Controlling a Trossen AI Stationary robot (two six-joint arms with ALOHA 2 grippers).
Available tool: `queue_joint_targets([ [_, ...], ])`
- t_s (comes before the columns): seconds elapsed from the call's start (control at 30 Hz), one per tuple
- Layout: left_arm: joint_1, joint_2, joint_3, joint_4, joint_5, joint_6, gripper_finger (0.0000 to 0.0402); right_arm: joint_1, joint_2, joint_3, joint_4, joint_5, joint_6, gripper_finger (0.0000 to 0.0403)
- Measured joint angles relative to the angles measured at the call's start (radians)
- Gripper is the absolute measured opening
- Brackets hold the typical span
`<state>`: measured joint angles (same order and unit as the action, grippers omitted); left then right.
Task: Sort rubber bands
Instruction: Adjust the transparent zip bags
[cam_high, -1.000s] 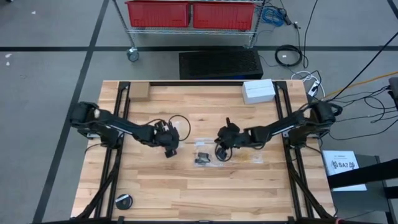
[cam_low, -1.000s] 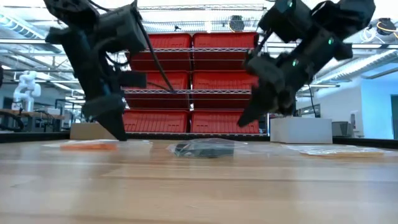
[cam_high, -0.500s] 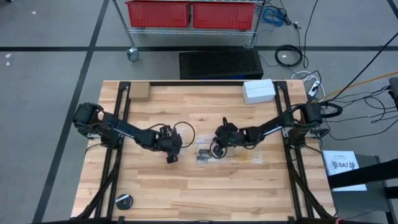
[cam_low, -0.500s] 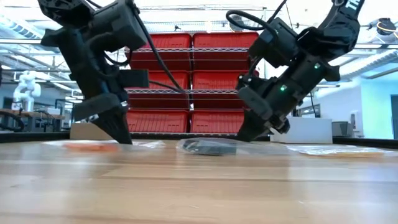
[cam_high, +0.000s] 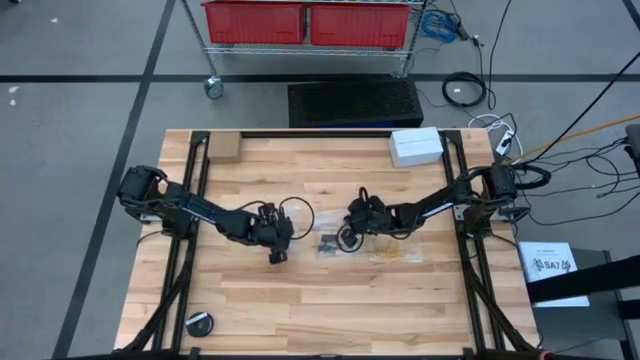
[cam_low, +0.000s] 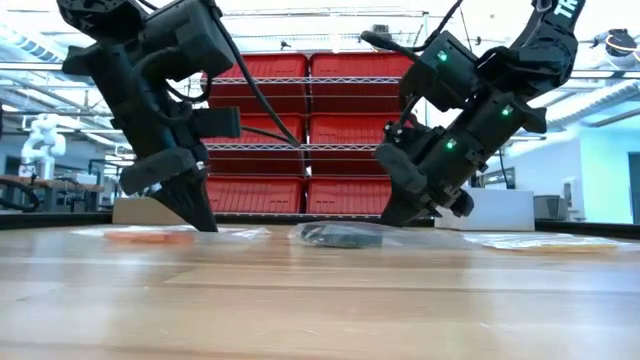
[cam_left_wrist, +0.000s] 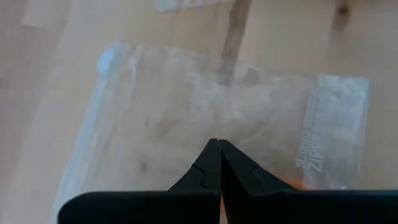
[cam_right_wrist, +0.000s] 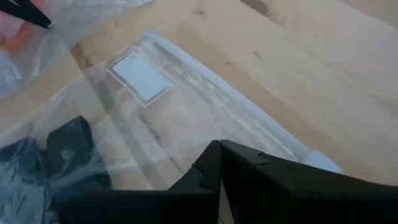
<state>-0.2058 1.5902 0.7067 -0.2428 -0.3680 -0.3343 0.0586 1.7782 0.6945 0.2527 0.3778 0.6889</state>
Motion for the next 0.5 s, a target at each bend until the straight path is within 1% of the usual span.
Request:
queue_joint_targets([
  [0.13, 0.000, 0.000, 0.000, 0.002, -0.031, -0.006, 0.0000, 0.004, 0.000, -0.001, 0.009, 0.047, 0.048, 0.0000],
  [0.23, 0.000, -0.002, 0.000, 0.002, -0.045, -0.013, 0.0000, 0.009, 0.000, -0.001, 0.044, 0.075, 0.034, 0.0000],
  [0.4, 0.000, -0.021, 0.000, 0.015, -0.052, -0.017, 0.0000, 0.009, -0.033, -0.001, 0.087, 0.071, -0.043, 0.0000],
  [0.47, 0.000, -0.028, 0.000, 0.079, -0.043, 0.018, 0.0000, 0.009, -0.062, -0.001, 0.067, 0.059, -0.110, 0.0000],
  [0.5, 0.001, -0.029, 0.000, 0.136, -0.019, 0.045, 0.0000, 0.009, -0.079, -0.001, 0.054, 0.039, -0.157, 0.0000],
])
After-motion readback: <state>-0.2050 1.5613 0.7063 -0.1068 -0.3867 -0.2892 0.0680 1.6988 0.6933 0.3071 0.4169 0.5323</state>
